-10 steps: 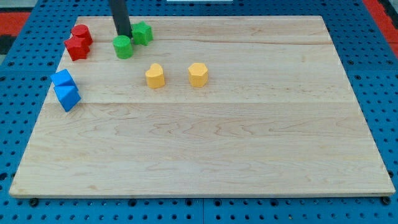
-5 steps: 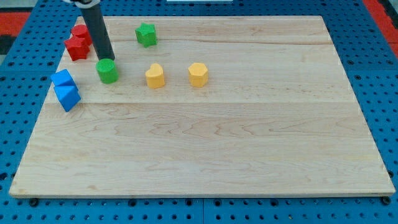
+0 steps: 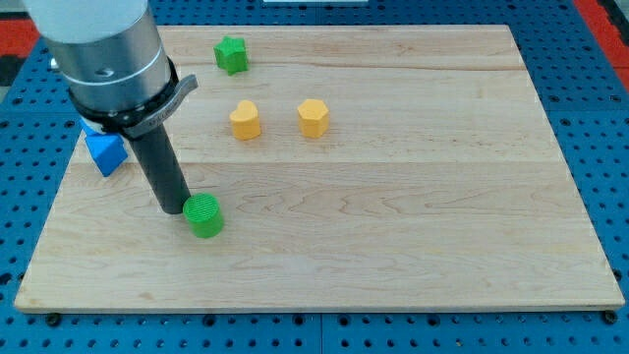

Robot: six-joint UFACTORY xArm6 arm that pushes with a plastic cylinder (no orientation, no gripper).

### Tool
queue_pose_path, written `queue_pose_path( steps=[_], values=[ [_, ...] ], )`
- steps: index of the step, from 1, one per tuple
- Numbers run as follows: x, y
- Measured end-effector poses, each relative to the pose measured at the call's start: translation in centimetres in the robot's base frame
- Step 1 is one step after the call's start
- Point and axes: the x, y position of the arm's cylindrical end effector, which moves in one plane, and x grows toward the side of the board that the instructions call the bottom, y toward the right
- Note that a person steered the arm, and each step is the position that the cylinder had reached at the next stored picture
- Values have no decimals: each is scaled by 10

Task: Separate the green circle from the green star

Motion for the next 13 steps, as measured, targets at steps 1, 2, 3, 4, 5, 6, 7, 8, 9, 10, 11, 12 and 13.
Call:
queue_pose_path(
  steps=[1, 2, 3, 4, 5, 6, 7, 8, 9, 10, 11, 12, 13],
  values=[
    [7, 2],
    [28, 56],
    [43, 101],
    [64, 125],
    [87, 121],
    [86, 149],
    [72, 177],
    [64, 150],
    [51, 147],
    [42, 179],
    [34, 198],
    [25, 192],
    [21, 206]
  ],
)
